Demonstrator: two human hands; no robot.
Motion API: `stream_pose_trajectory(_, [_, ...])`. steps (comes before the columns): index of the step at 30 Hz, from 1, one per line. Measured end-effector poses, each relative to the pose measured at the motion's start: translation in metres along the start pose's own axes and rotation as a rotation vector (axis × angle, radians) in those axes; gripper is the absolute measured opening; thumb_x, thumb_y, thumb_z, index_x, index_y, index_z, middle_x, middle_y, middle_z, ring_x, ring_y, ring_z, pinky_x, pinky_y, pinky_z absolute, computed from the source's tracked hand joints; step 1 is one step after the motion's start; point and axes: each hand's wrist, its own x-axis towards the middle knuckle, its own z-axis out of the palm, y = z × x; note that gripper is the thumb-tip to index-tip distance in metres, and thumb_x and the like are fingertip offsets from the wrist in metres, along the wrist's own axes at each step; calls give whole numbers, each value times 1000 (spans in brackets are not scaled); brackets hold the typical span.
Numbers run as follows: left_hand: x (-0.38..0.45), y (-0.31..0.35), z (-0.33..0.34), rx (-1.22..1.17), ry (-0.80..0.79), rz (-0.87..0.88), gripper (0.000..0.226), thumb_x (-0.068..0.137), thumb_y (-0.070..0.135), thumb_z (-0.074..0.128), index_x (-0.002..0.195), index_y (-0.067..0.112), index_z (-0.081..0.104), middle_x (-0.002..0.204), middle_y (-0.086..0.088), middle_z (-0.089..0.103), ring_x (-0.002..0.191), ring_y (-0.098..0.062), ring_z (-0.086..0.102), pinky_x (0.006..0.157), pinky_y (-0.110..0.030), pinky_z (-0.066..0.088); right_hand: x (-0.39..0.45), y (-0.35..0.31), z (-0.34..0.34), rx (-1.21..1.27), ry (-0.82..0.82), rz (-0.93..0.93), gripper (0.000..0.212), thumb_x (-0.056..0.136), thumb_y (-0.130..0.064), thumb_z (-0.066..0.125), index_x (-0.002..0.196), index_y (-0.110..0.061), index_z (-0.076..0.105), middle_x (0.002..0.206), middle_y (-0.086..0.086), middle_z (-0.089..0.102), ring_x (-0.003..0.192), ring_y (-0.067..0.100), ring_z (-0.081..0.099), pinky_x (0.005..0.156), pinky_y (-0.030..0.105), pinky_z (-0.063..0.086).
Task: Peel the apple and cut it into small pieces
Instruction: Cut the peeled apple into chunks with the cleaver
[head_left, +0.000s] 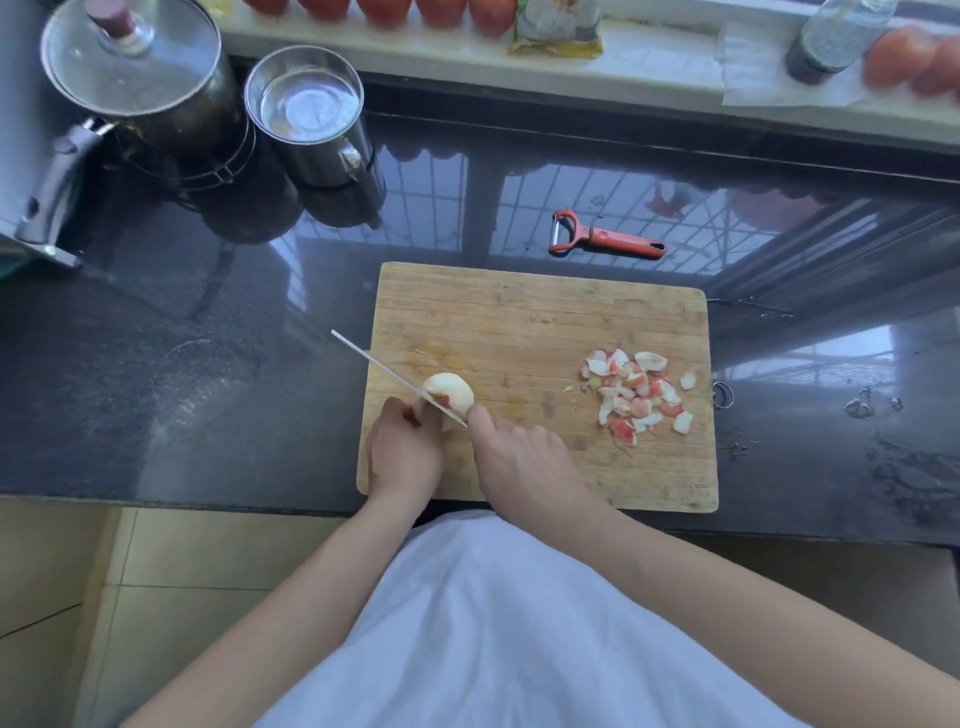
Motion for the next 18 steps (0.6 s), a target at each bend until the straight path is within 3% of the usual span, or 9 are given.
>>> stream_pose_trajectory(4, [7,-1,-3,-67,-72,-59,34,97,54,48,94,21,54,91,-3,69,87,-27,65,81,-45,55,1,2,-3,-31,-16,34,49,67,-2,67,86,-21,27,59,-10,26,39,14,5,43,28,2])
stream_pose_trajectory(8, [7,4,-5,-57,-114,-64,32,99,50,45,100,18,52,95,-4,66,87,-25,62,70,-39,51,-5,9,-1,5,19,43,44,79,-3,52,86,-24,14,57,-8,24,41,19,19,42,31,11])
stream_pose_trajectory(12, [13,8,-8,-120,-183,-136,33,98,49,48,105,17,51,99,-5,64,88,-27,62,70,-38,48,1,4,-6,-23,16,23,44,77,-2,53,88,-23,16,55,-9,23,39,17,20,41,30,12])
stream_pose_trajectory(16, [17,7,-7,-223,-239,-195,42,88,55,53,108,19,62,95,-4,72,65,-21,67,67,-36,54,1,1,-14,-23,5,18,27,87,-3,42,92,-20,22,63,-8,25,44,18,23,44,33,13])
stream_pose_trajectory(18, [18,7,-6,-274,-240,-211,47,83,57,54,107,19,67,94,-1,75,63,-18,71,68,-37,57,3,1,-16,-6,-8,27,25,88,-3,40,91,-20,23,65,-8,26,45,18,24,44,34,15])
